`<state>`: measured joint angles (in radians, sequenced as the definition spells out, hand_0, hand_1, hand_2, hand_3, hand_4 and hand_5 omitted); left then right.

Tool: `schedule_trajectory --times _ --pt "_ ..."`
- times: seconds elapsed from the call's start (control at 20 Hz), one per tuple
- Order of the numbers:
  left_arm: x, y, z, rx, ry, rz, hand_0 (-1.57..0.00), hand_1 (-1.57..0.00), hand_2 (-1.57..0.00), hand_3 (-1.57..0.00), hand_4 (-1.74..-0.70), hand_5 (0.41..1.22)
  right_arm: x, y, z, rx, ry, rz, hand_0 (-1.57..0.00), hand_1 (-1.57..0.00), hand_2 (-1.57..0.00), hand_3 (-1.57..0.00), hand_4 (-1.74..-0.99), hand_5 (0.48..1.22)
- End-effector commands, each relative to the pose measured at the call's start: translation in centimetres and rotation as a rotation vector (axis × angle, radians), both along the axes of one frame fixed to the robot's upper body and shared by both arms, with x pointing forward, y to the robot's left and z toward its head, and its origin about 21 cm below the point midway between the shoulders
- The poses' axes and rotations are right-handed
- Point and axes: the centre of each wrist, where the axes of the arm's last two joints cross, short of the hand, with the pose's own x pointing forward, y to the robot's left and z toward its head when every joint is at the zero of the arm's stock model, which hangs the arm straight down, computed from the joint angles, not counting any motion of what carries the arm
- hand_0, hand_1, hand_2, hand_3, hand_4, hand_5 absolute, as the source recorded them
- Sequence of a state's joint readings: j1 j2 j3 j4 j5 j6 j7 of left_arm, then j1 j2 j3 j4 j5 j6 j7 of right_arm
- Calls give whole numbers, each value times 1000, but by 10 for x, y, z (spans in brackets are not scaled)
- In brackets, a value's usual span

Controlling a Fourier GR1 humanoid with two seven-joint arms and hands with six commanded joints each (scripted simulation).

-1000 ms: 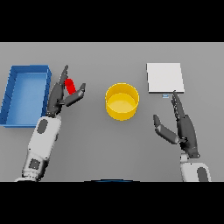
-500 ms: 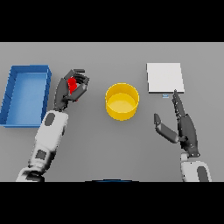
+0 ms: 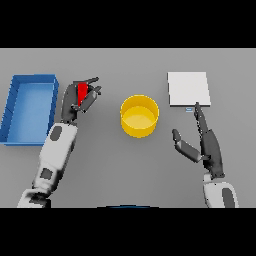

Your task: Pick up the red beaker and tilt it to pour out 1 green nut into yellow bowl. Pick up the yellow bowl and place it on the metallic measuring scale.

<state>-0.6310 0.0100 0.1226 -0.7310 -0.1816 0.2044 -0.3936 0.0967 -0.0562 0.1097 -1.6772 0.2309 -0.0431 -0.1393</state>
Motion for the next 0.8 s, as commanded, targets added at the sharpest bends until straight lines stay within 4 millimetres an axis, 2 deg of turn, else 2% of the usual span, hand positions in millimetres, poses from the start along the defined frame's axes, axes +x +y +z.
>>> schedule_trajectory --times 0.0,0.15,0.3,0.4,0.65,0.75 --pt "3 -1 7 15 -9 4 -1502 -1505 -1504 -1475 -1706 1126 0 -2 -1 -8 -2 -9 1 1 1 1 -1160 664" --pt "8 6 24 95 -42 -26 -1536 -1537 -1537 -1522 -1723 1127 -1 -3 1 -39 -16 -17 1 1 1 1 -1116 656" --pt "15 10 52 298 -88 -97 -1553 -1554 -1554 -1546 -1732 1137 -3 -2 2 -47 -23 -13 1 1 1 1 -1101 658" --pt "15 -2 61 461 -96 -163 -1559 -1560 -1560 -1555 -1735 1136 -3 0 1 -50 -17 -9 1 1 1 1 -1092 661" --pt "4 -24 71 585 -99 -230 -1559 -1560 -1560 -1555 -1735 1136 -2 -3 2 -58 -13 -8 1 1 1 1 -1092 664" --pt "6 -28 86 709 -97 -254 -1564 -1564 -1564 -1561 -1737 1149 -5 -1 1 -46 -25 7 1 1 1 1 -1096 670"
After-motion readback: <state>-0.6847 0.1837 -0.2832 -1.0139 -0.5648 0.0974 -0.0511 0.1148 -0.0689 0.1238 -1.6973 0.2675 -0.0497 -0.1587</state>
